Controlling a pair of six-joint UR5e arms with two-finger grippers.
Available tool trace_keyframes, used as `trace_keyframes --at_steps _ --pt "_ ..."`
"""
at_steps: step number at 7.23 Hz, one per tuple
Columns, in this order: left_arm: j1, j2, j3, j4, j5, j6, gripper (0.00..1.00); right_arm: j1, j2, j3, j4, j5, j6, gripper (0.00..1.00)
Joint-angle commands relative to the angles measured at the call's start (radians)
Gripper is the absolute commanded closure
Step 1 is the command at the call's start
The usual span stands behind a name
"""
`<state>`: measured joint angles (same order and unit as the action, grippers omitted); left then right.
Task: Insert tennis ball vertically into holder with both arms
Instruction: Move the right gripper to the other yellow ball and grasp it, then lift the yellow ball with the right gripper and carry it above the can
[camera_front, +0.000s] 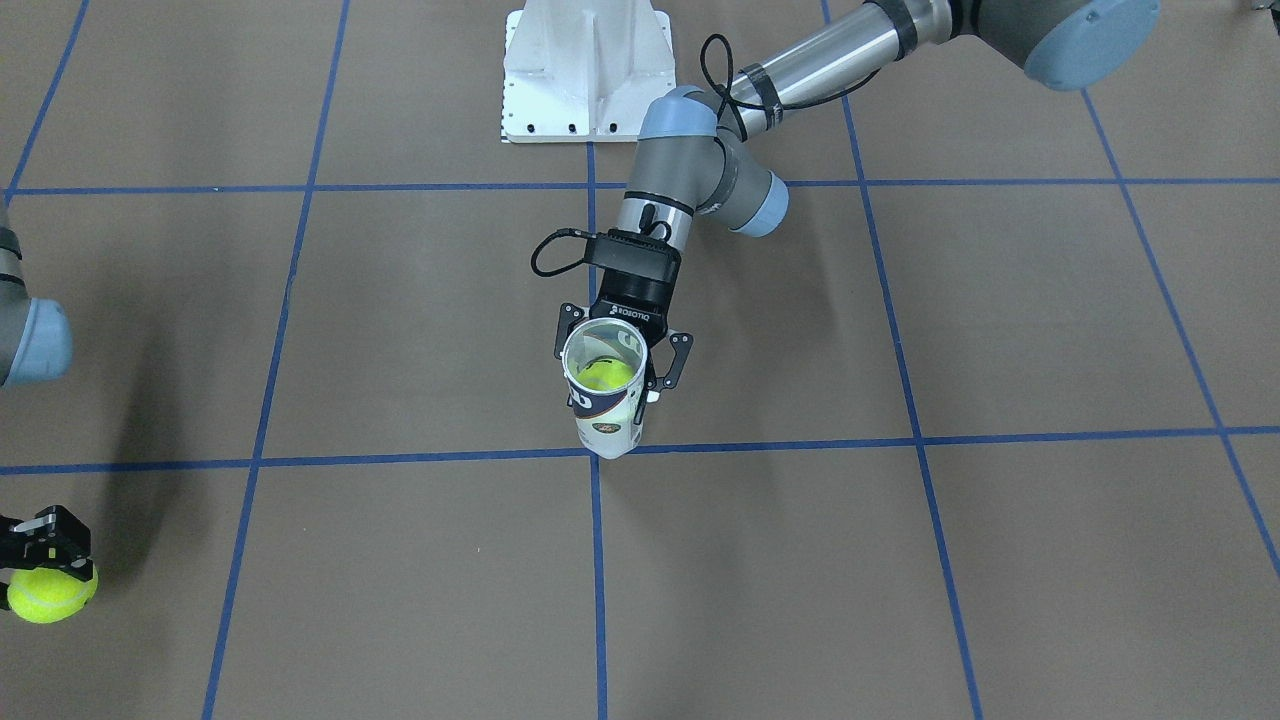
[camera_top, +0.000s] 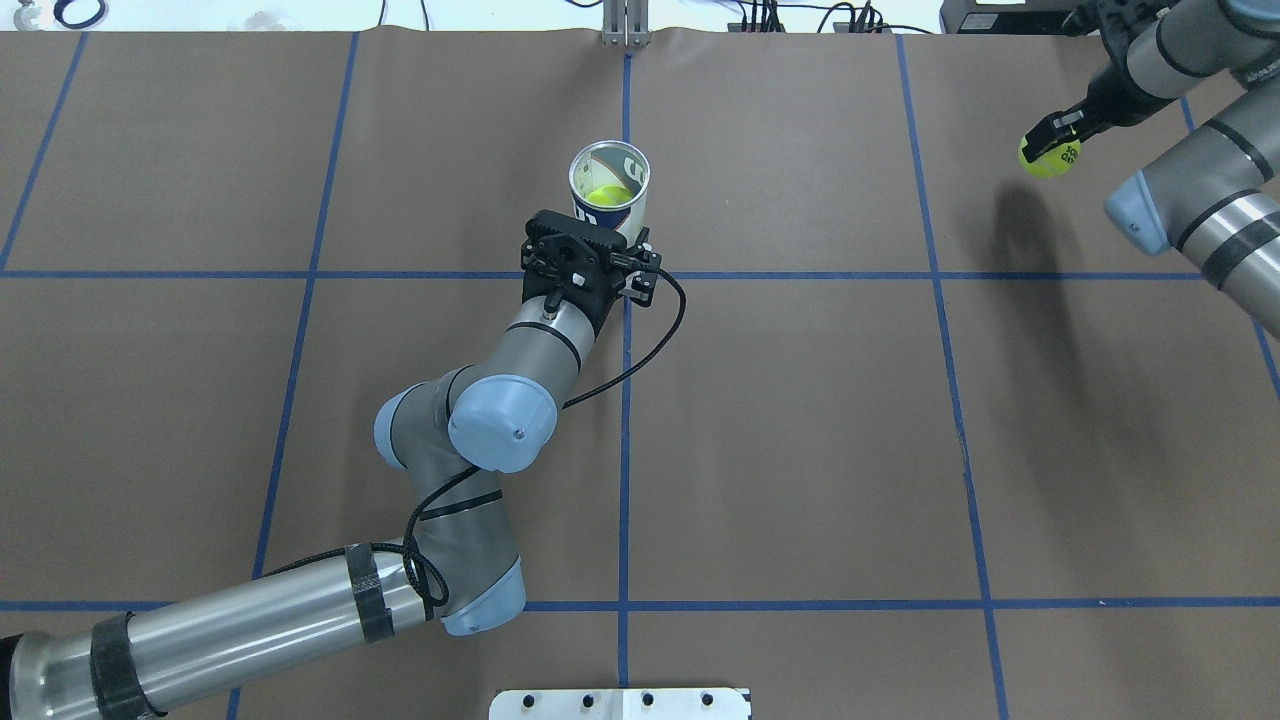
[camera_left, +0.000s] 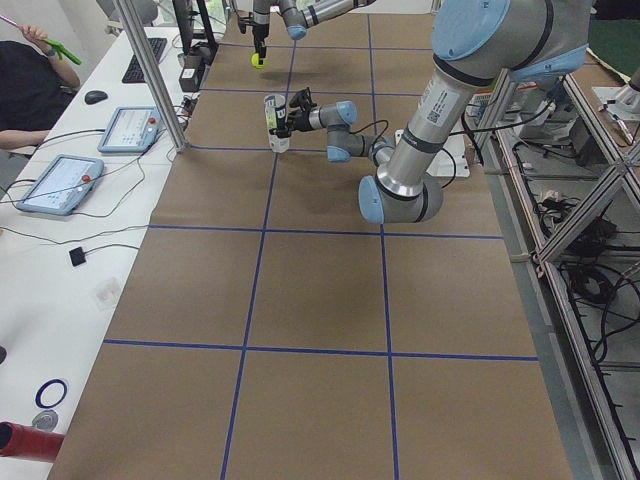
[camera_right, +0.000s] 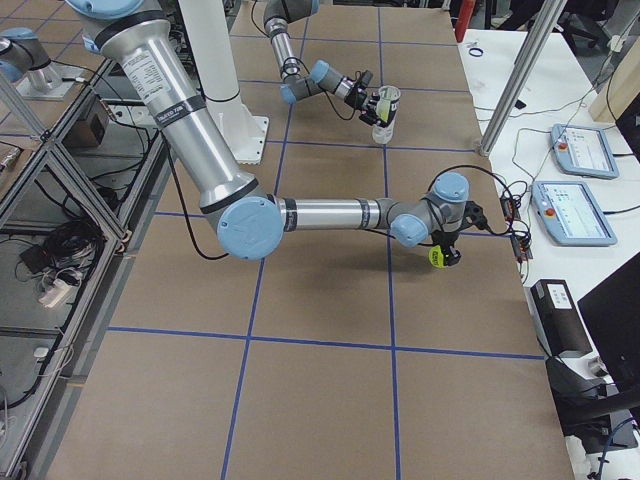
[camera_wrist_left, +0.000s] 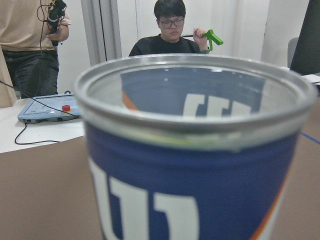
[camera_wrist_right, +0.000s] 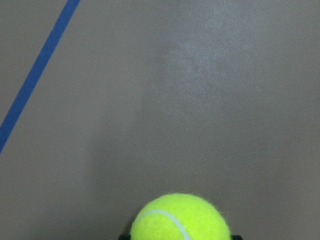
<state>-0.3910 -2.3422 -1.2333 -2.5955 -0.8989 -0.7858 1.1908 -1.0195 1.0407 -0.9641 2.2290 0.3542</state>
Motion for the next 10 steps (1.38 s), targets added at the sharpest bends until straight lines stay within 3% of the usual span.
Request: trace_keyframes --at_steps 1,5,8,10 --pt "0.003 0.003 0.003 0.0 0.0 0.0 0.26 0.017 0.064 0.078 -0.004 0.115 0.252 1.0" --pt "0.009 0.001 0.005 0.0 0.0 -0.003 0.26 -0.147 0.174 0.312 -0.034 0.107 0.783 1.0" --pt "0.011 0.001 0.026 -0.005 0.0 -0.009 0.26 -0.218 0.278 0.459 -0.212 0.098 0.948 1.0" --pt "0.011 0.0 0.026 -0.005 0.0 -0.009 0.26 -0.259 0.341 0.464 -0.223 0.089 1.032 1.0"
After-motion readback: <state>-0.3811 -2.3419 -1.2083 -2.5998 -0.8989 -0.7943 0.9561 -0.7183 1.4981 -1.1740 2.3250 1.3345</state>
